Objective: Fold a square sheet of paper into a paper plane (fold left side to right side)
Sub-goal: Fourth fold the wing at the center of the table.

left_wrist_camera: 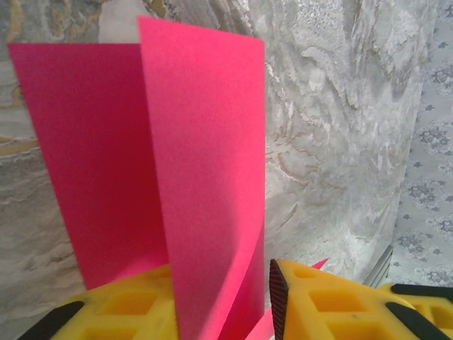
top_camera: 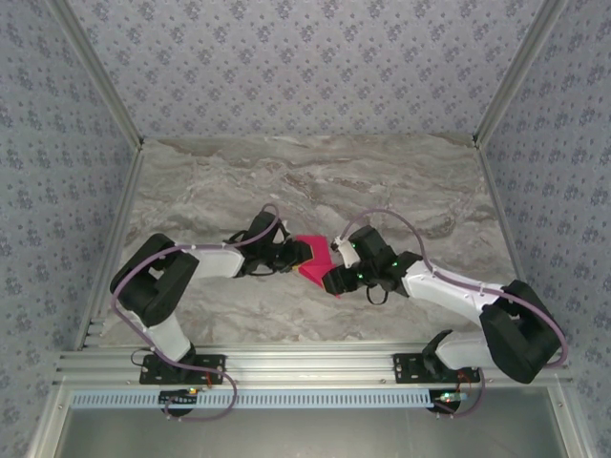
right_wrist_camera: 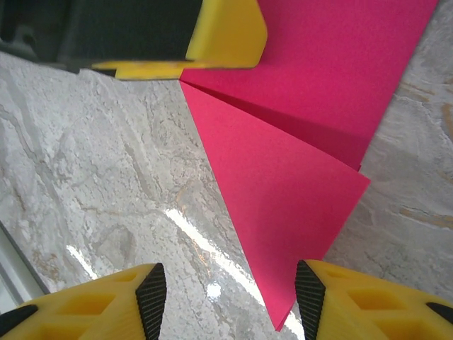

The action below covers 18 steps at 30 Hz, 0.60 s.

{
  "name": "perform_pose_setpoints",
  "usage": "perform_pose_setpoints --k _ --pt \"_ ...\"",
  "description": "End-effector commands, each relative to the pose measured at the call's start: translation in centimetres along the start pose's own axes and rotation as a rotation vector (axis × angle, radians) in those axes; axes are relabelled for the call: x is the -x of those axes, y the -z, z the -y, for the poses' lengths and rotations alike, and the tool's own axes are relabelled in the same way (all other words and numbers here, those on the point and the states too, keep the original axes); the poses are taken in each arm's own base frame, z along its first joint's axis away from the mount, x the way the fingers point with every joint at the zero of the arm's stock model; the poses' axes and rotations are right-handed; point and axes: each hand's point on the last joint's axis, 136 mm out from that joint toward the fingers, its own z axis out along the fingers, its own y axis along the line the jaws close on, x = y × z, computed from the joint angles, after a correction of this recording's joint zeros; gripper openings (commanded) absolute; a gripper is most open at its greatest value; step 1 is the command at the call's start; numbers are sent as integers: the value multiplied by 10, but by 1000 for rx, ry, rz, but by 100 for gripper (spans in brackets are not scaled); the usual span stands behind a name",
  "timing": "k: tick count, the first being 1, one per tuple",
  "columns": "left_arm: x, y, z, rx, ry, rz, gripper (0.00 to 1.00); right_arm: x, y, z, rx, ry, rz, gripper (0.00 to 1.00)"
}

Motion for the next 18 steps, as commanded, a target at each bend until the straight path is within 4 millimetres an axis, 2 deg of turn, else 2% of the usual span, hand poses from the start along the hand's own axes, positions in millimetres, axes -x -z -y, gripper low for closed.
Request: perform_pose_setpoints --k 1,10,18 --pt "7 7 27 -62 -16 15 32 3 -8 5 -58 56 19 56" --pt "11 16 42 -60 28 13 32 3 -31 12 -168 100 -25 56" --pt "11 16 43 -41 64 -1 33 2 -42 15 -226 125 -49 48"
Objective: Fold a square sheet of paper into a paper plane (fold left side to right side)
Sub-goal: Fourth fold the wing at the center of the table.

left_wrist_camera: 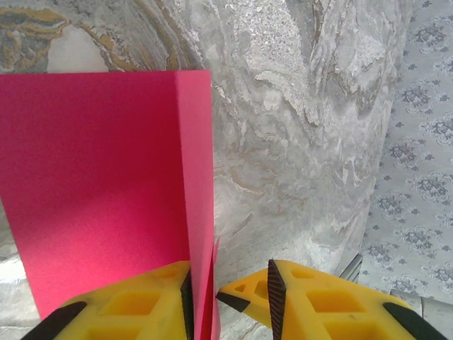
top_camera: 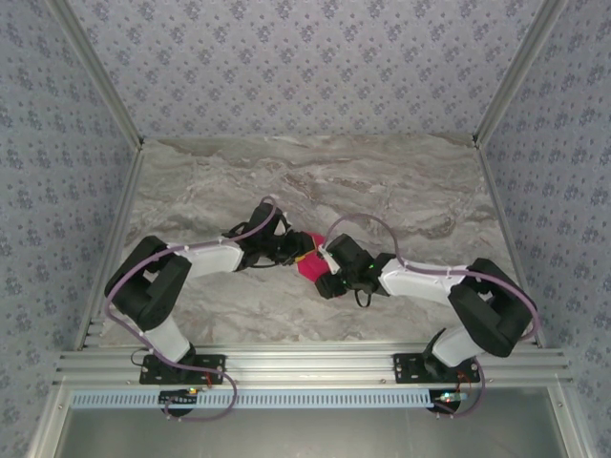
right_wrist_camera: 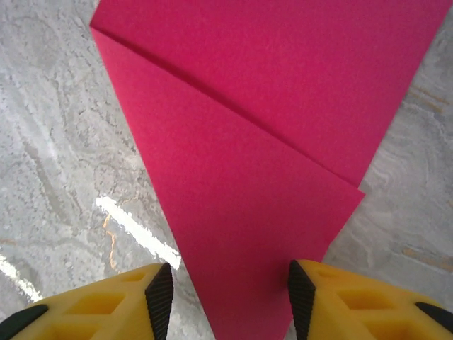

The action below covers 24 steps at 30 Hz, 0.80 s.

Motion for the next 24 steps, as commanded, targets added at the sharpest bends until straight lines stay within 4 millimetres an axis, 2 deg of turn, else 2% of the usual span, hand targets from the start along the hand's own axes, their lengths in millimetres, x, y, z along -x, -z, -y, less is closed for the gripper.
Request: perform_pose_setpoints --k 1,8,15,20,24 --pt "0 6 18 -22 7 -9 33 9 -3 1 -41 21 15 47" --pt "3 13 19 -9 3 5 38 6 -5 2 -50 15 4 29" --pt "10 38 15 3 -10 47 47 3 -7 -3 -2 -22 2 9" --pt "15 65 1 37 -8 107 53 4 -7 -10 92 -87 11 5" --pt "6 69 -14 54 13 100 51 6 -5 -14 185 -166 47 4"
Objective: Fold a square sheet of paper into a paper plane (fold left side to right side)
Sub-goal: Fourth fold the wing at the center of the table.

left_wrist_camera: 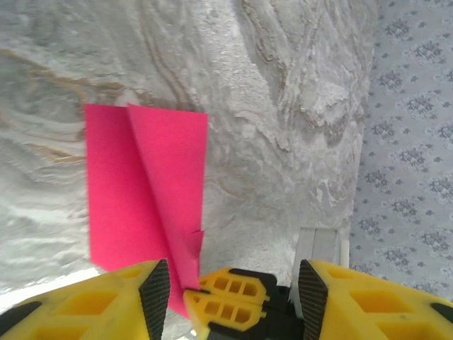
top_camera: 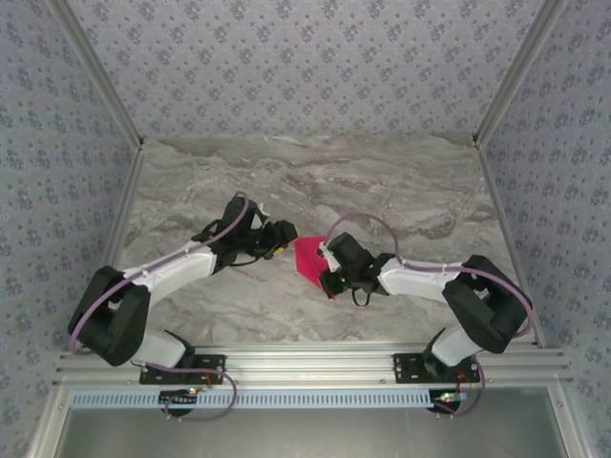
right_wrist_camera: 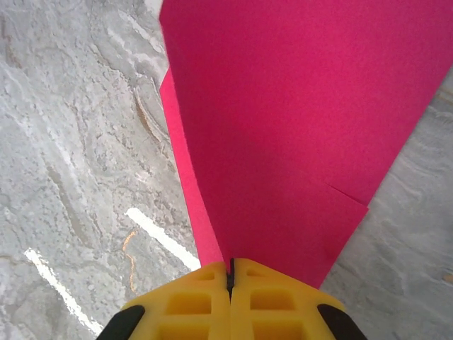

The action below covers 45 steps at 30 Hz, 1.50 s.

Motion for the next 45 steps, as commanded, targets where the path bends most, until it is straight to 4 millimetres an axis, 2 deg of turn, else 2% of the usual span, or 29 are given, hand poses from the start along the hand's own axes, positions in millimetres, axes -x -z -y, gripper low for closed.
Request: perform_pose_setpoints --k 1,6,19,35,45 --pt "-15 0 -24 60 26 -40 50 4 2 -11 119 -80 30 4" --pt "-31 -22 -34 60 45 -93 44 7 4 -17 224 -149 42 4" --pt "-43 -71 -21 45 24 -167 43 -2 5 -6 334 -289 57 3" --pt "-48 -95 -33 95 26 -208 45 -8 1 4 409 -401 53 4" --pt "-52 -99 -54 177 45 -221 46 -9 -2 8 440 -449 50 4"
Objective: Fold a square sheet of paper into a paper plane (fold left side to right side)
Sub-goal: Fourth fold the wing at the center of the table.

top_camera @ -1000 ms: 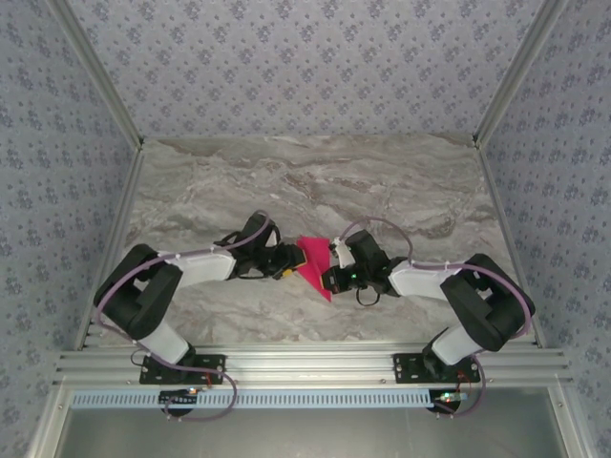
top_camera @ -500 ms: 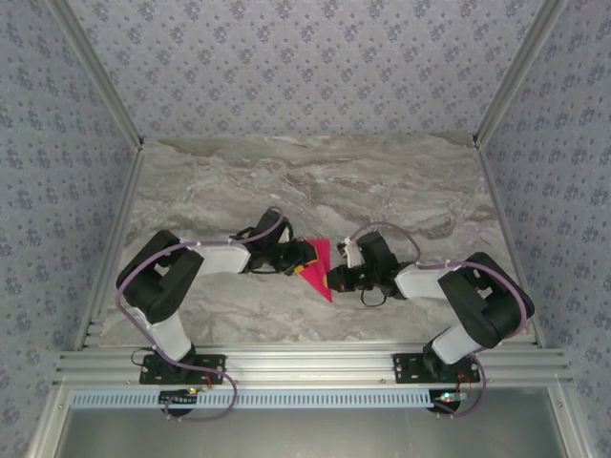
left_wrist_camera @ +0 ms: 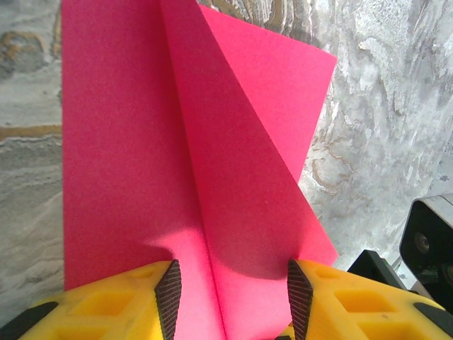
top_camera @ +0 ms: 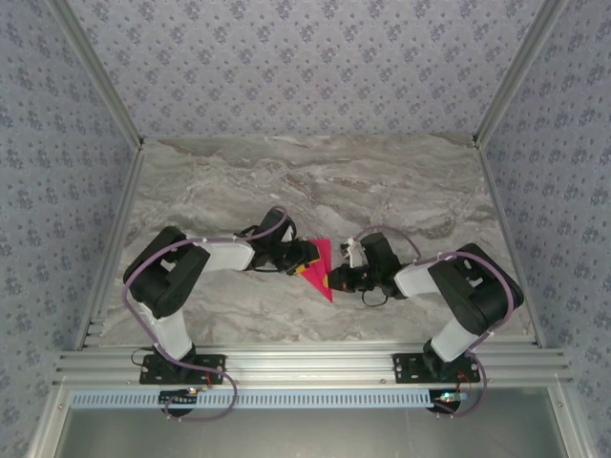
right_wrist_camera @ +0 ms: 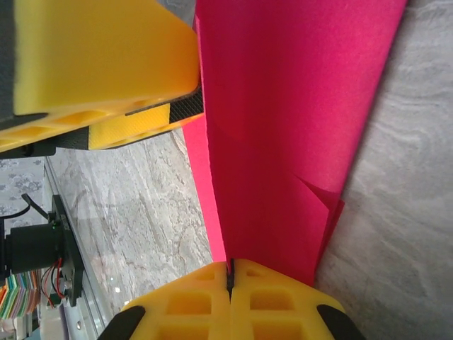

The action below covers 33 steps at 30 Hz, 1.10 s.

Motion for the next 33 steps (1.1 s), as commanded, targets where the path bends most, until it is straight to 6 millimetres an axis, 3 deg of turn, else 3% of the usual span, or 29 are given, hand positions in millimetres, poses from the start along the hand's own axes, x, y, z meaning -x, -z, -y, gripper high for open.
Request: perform_pose_setpoints --k 1,11,16,21,33 --pt "-4 -10 -13 57 5 -20 46 -2 1 3 14 -28 -4 4" --pt "-6 -13 -27 116 26 -35 47 4 5 -4 36 -20 8 14" --pt "-7 -12 -29 128 22 -38 47 21 16 -22 73 3 49 26" --pt "-7 -11 -29 135 20 -36 47 36 22 -25 75 1 61 35" --pt "-6 -10 -27 133 17 -35 47 48 14 -10 56 -63 35 35"
